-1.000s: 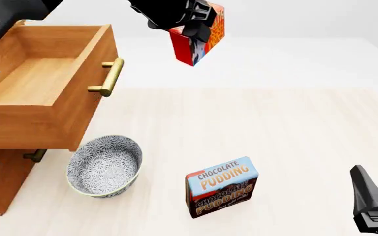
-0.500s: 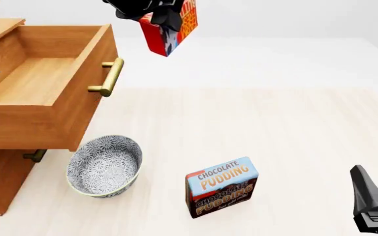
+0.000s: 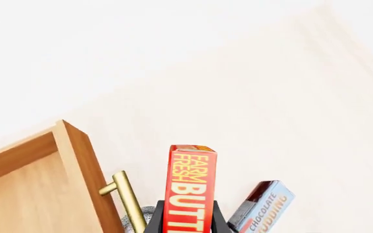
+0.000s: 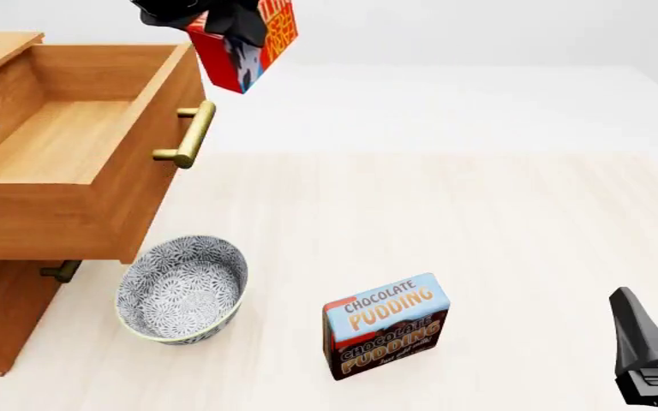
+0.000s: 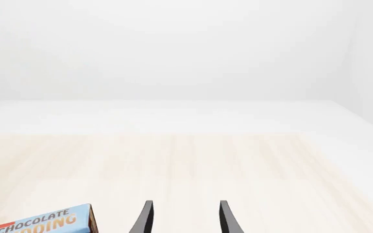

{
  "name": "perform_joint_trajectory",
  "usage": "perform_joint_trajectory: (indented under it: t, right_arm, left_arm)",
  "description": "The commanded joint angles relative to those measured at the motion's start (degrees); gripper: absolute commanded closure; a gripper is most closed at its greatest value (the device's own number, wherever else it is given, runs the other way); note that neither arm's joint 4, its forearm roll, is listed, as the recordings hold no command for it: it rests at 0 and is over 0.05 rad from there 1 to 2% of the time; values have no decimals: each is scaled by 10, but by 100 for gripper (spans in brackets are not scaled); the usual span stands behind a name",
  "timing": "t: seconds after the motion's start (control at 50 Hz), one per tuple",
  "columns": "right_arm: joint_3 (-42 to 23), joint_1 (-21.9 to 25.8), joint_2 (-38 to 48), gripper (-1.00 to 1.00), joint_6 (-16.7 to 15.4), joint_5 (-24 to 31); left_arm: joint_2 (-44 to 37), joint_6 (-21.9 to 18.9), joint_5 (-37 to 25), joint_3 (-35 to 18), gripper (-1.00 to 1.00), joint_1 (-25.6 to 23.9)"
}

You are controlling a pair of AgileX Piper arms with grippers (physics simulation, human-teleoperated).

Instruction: Put the butter at the back in the top drawer of the cabinet and close it.

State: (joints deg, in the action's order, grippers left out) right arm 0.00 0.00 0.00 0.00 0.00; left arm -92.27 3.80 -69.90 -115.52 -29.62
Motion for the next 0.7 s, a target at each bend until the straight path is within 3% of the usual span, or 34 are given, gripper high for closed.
perform_joint_trajectory:
  t: [0.02,0.7]
  right_arm:
    - [0,0,0,-100,0,0]
    - [0,0,0,-100,0,0]
  left_arm:
    - [52,-17,0,33,100,25]
    - [133,-46,0,104,100,94]
